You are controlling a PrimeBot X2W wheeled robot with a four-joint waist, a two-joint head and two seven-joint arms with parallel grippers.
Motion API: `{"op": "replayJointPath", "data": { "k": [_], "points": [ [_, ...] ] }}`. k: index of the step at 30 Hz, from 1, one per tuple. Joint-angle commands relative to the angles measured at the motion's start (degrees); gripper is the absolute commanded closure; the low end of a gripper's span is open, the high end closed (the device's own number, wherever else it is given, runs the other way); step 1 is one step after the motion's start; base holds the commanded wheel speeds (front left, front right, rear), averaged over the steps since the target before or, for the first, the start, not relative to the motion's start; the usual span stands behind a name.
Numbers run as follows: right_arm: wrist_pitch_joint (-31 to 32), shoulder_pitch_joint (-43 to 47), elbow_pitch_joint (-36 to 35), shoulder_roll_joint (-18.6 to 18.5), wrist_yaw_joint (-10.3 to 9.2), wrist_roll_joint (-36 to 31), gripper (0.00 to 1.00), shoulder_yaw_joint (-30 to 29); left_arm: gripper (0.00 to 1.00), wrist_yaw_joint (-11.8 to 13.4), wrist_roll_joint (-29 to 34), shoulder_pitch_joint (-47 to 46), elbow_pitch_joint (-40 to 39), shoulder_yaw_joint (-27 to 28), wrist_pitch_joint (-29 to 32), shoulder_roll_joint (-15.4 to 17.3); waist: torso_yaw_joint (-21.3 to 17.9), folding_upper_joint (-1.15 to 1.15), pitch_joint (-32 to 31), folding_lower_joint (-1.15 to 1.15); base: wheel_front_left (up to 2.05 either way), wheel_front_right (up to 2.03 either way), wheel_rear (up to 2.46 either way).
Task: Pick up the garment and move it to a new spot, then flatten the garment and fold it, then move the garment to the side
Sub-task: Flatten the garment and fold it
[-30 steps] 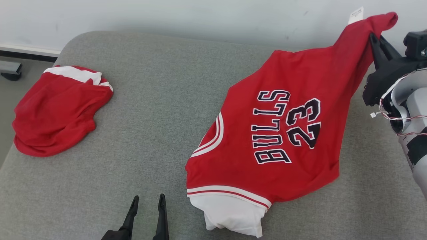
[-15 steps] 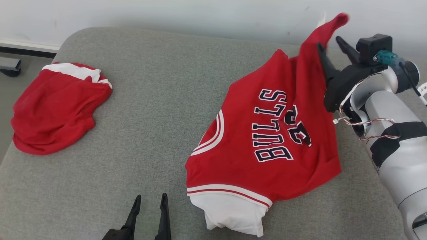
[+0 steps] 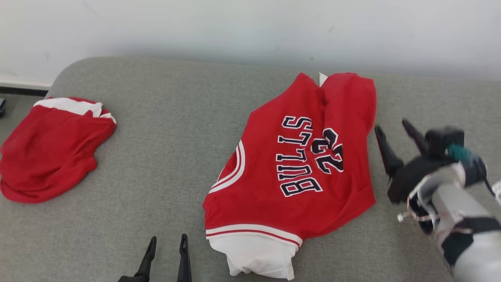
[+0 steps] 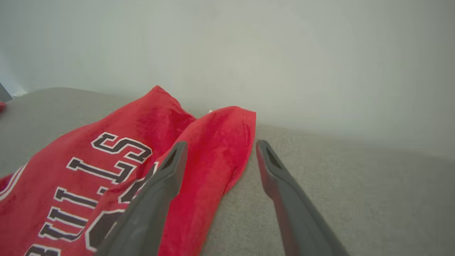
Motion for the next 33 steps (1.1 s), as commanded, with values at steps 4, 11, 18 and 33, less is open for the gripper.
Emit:
{"op": "replayJointPath", "data": {
  "k": [4,11,18,33],
  "points": [
    [-0.7,8.5,-2.8,-0.5,-0.13,2.7,0.0,-1.5,0.0,-0.4,0.7,1.2,-0.3,0.7,-0.2,0.0,-1.8,0.0,-1.6,0.01,0.0,0.0,0.0],
    [-0.8,15.7,-5.5,2.6,-0.13,3.7,0.0,-3.9,0.0,-0.7,1.4,1.4,-0.4,0.9,-0.2,0.0,-1.8,0.0,-0.9,0.01,0.0,0.0,0.0],
    [0.1,15.2,-0.1,7.0,-0.13,2.7,0.0,-5.9,0.0,-0.9,1.9,0.4,0.0,0.8,-0.2,0.0,-0.8,0.0,-0.2,0.01,0.0,0.0,0.0],
    [-0.8,20.2,-8.2,5.1,-0.13,-6.0,1.0,-13.3,0.0,-0.5,1.7,2.2,-0.4,1.7,-0.2,0.0,-2.6,0.0,-1.4,0.01,0.0,0.0,0.0]
  ]
}}
